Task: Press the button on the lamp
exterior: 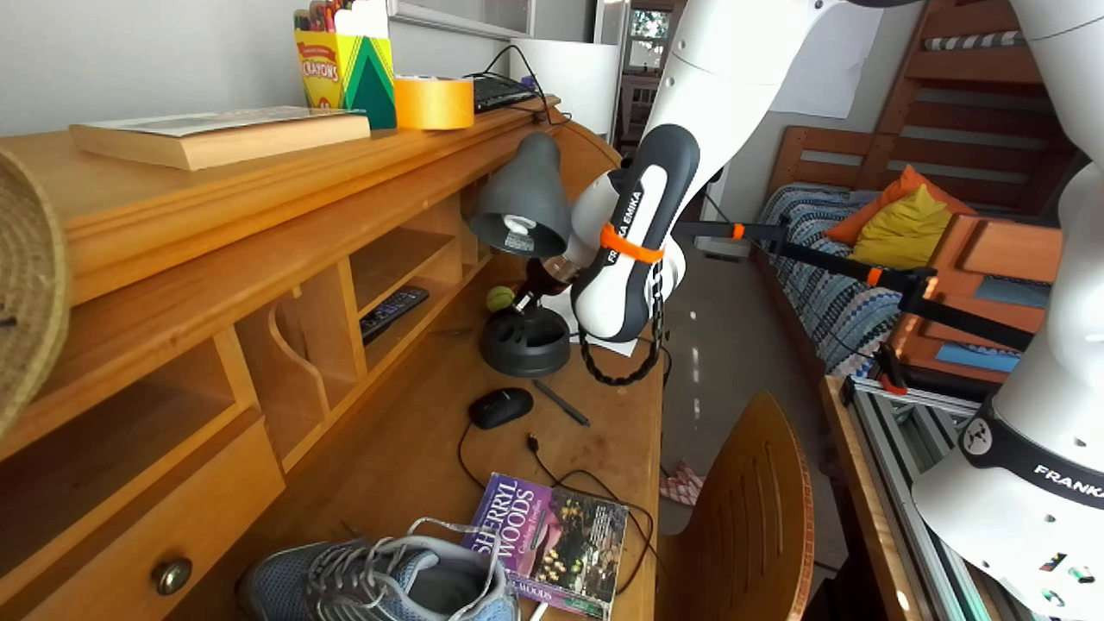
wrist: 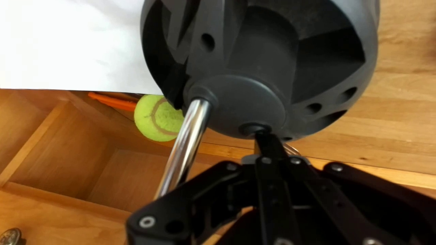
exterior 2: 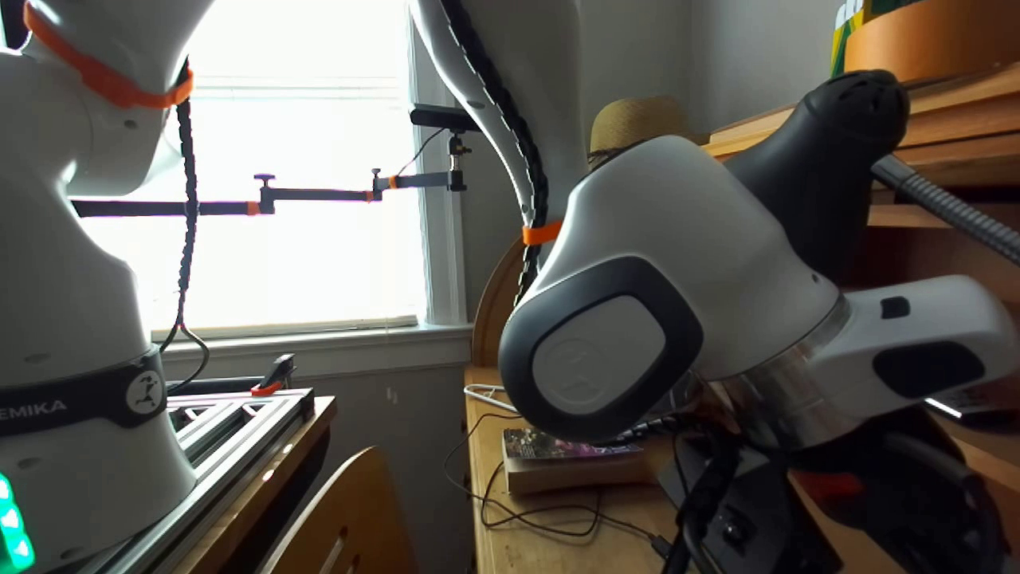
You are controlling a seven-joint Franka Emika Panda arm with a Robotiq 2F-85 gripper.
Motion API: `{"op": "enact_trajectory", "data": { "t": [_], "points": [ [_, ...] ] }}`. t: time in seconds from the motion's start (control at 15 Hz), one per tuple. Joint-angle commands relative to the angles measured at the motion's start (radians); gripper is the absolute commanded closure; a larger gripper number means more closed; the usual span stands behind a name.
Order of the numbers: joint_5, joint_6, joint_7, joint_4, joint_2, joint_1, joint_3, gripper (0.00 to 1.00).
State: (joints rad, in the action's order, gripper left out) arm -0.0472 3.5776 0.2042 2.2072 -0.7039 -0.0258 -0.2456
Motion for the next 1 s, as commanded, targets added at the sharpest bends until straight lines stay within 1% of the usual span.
{"op": "enact_trajectory", "data": {
  "t": [0.0, 0.13, 0.2, 0.27, 0.33, 0.53, 0.8, 0.93],
  "points": [
    [0.012, -0.02, -0.008, 0.021, 0.003, 0.003, -0.005, 1.0],
    [0.034, -0.018, -0.014, 0.05, 0.037, -0.019, 0.016, 1.0],
    [0.046, 0.011, -0.03, 0.064, 0.049, -0.043, 0.041, 1.0],
    [0.067, 0.019, -0.057, 0.078, 0.068, -0.082, 0.08, 1.0],
    [0.088, 0.023, -0.071, 0.095, 0.083, -0.108, 0.105, 1.0],
    [0.189, 0.046, -0.12, 0.158, 0.139, -0.218, 0.189, 1.0],
    [0.306, 0.072, -0.163, 0.23, 0.211, -0.331, 0.233, 1.0],
    [0.369, 0.039, -0.171, 0.274, 0.265, -0.38, 0.238, 1.0]
  ]
}}
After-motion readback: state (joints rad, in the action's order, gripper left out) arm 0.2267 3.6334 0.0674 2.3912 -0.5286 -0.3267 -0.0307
